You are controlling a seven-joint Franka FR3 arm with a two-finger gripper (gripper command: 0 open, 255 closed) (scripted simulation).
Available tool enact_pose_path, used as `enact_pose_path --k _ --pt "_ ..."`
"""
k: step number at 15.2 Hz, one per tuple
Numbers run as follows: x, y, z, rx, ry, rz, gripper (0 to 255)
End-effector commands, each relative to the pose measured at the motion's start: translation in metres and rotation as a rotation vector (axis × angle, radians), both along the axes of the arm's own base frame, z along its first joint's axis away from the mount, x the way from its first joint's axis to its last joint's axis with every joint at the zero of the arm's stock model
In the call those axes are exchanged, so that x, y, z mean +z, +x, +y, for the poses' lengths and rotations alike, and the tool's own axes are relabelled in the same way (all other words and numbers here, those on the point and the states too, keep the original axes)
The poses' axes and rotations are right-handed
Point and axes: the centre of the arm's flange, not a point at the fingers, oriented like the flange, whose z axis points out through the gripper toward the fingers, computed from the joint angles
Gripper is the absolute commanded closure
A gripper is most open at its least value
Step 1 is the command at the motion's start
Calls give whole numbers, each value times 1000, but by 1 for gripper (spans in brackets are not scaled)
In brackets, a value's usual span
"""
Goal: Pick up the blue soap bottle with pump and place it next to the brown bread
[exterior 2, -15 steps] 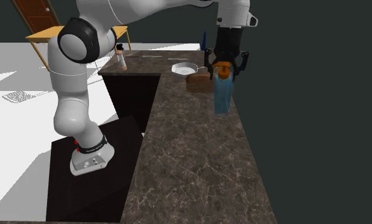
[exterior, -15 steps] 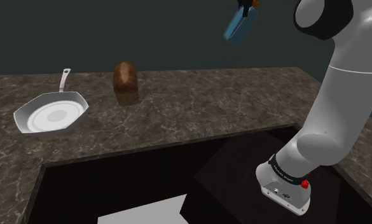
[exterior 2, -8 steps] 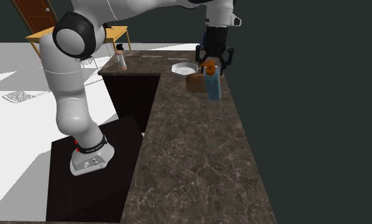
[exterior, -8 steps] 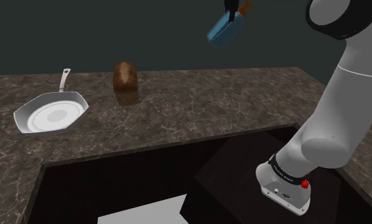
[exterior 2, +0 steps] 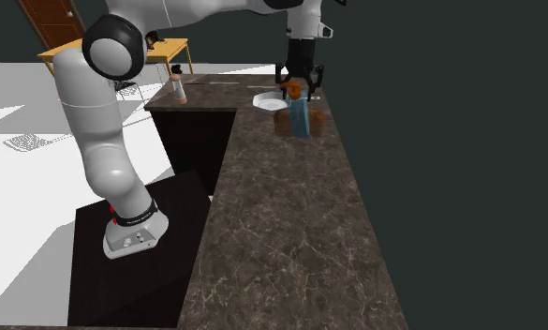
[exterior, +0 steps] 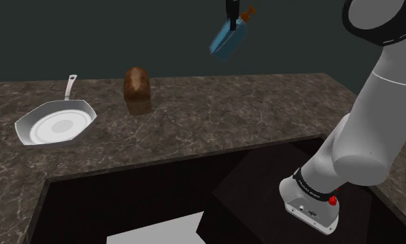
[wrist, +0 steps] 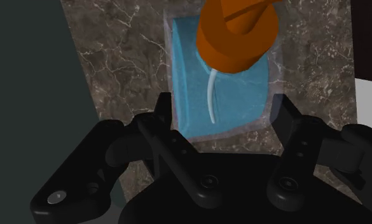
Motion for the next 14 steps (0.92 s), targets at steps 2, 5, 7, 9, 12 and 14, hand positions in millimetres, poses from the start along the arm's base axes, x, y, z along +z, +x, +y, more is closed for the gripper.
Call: enact_pose_path --k 2,5,7,9,12,14 --pt "-6 11 37 -2 0 -1 255" --pt "-13 20 74 -2 0 -1 255" --pt "-19 26 100 -2 0 -1 255" --pt "-24 32 125 -2 0 -1 255" --pt "-31 41 163 -2 0 -1 255" --pt "-36 47 188 -2 0 -1 255"
